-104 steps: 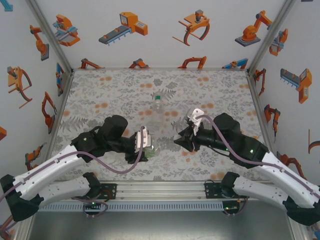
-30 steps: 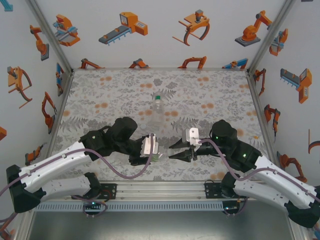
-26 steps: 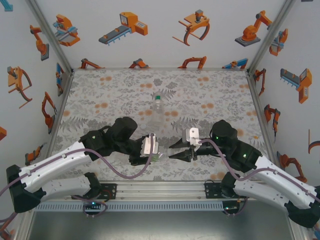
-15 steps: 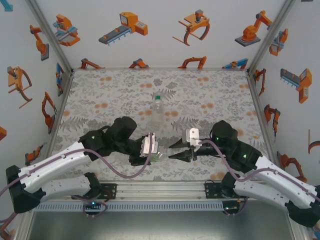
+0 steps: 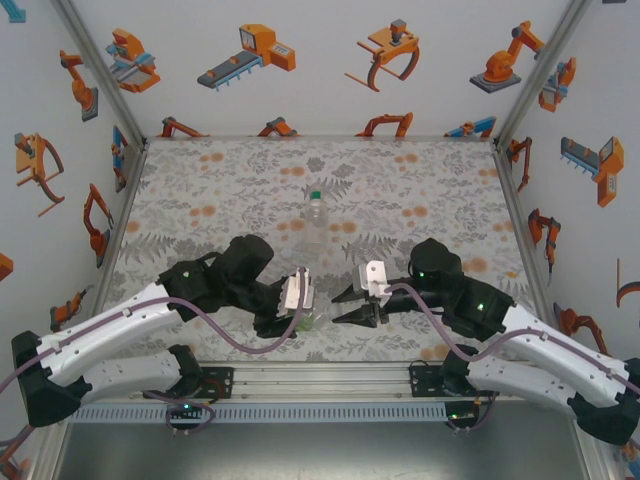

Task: Screw on the bottle caps

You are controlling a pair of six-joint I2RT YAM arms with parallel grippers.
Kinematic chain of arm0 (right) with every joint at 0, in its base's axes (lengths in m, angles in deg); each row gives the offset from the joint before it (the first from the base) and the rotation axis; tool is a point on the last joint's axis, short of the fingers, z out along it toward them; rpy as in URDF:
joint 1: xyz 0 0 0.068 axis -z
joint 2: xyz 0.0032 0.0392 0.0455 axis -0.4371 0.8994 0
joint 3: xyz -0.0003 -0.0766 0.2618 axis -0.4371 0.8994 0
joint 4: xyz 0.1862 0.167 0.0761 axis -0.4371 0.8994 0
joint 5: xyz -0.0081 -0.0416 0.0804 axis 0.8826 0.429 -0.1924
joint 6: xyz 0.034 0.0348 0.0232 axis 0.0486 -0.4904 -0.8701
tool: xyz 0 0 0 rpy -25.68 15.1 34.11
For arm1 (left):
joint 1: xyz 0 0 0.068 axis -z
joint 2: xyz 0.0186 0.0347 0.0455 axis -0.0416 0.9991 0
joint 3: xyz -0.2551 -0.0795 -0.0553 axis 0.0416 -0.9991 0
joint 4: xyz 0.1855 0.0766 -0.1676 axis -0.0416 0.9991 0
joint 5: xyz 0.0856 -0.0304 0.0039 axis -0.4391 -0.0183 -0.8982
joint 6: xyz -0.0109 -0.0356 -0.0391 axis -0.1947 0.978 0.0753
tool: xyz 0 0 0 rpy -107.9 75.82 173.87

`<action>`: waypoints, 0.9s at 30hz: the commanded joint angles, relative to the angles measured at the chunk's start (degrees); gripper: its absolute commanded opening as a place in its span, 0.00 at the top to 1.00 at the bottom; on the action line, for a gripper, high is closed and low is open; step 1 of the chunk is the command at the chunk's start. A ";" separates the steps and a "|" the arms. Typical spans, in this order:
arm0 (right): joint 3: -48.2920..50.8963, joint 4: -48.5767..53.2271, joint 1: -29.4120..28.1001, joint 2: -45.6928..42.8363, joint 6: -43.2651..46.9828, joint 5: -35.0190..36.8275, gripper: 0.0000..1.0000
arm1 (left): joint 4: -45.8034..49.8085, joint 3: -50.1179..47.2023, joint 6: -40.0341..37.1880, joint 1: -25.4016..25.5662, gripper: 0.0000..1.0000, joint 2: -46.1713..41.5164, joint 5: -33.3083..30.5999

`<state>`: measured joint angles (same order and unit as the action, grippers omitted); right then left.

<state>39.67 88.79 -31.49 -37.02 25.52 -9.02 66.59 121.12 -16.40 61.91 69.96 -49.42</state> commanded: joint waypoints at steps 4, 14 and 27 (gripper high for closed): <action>-0.36 -1.47 -1.70 2.04 2.70 1.31 1.00 | -11.25 1.37 3.12 0.19 1.00 -0.91 7.06; 2.55 -5.34 -2.27 -0.52 -5.21 3.48 1.00 | -14.95 -0.36 2.14 0.21 1.00 -2.51 5.35; 2.43 -8.05 -2.26 2.54 -48.53 22.71 1.00 | -19.36 -2.85 0.80 0.30 1.00 -3.72 -0.68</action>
<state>41.40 82.14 -32.84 -37.22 -4.82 3.53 61.01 117.82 -14.43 61.58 66.96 -52.24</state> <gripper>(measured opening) 0.366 0.522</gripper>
